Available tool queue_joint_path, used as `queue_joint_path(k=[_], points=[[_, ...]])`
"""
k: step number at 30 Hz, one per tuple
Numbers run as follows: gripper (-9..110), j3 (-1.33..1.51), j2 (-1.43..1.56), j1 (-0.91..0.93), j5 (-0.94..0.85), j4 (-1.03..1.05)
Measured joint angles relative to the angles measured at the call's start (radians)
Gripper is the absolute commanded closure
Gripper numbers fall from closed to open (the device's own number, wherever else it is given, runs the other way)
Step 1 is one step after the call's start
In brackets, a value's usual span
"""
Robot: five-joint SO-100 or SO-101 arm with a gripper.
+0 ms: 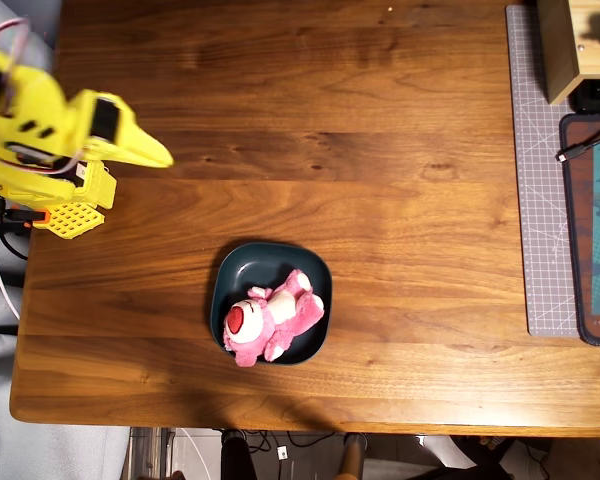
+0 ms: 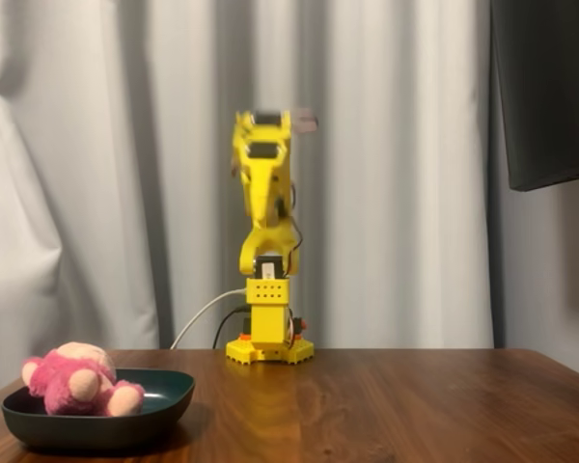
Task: Grasp a strawberry bear and put it in the bin.
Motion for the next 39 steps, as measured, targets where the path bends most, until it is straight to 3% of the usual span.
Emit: queue_joint_path(k=[7, 14, 22, 26, 39], points=[[96, 0.322, 0.061, 0.04, 0.0, -0.13], [91, 0.565, 0.31, 0.114, 0.0, -0.155], [93, 0.787, 0.523, 0.115, 0.0, -0.155], [101, 0.798, 0.532, 0.117, 0.0, -0.155], [102, 0.798, 0.532, 0.109, 0.0, -0.092]])
